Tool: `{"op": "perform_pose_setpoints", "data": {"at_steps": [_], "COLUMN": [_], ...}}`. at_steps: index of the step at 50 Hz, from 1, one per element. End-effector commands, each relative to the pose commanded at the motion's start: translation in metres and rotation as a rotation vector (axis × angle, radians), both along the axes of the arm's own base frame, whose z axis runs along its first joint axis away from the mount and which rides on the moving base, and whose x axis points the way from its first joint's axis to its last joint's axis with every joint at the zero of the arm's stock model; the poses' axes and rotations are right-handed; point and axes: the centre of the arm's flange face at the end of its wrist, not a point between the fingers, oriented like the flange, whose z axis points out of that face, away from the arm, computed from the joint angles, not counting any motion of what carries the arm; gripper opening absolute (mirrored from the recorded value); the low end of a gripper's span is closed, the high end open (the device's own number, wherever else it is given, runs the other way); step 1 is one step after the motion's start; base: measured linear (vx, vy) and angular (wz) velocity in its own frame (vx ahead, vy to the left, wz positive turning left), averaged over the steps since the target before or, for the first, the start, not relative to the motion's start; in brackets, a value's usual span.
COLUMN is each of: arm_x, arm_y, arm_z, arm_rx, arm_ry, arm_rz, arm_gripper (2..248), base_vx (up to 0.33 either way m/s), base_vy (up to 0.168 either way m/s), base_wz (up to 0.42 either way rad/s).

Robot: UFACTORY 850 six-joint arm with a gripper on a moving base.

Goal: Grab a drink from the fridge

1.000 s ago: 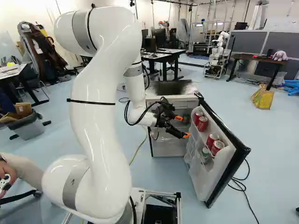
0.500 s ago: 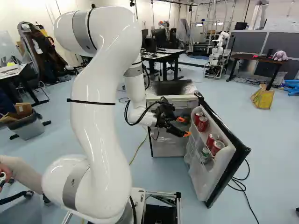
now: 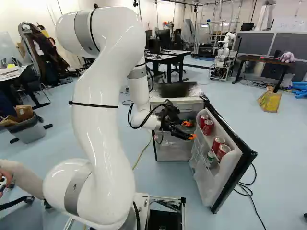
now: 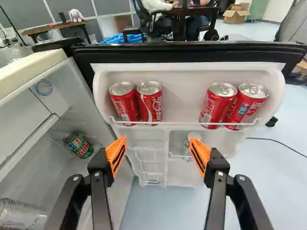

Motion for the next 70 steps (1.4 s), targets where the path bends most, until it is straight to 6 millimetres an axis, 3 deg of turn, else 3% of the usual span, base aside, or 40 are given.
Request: {"op": "perform_pose_setpoints", "data": {"at_steps": [27, 28, 32, 33, 70], "arm_x": [0.0, 0.0, 0.0, 0.0, 0.0017], "arm_y": [0.0, 0.0, 0.0, 0.0, -0.0031], "arm_z": [0.0, 0.0, 0.0, 0.0, -0.0001], "arm_rx": [0.0, 0.0, 0.0, 0.0, -0.001], "arm_ry": [0.0, 0.0, 0.0, 0.0, -0.002], "arm_rz": [0.0, 0.0, 0.0, 0.0, -0.002], "arm_gripper": [177, 165, 165, 151, 151], "base_vx": [0.0, 0.0, 0.0, 0.0, 0.0], "base_vy": [0.0, 0.0, 0.0, 0.0, 0.0], "base_wz": [0.0, 0.0, 0.0, 0.0, 0.0]}}
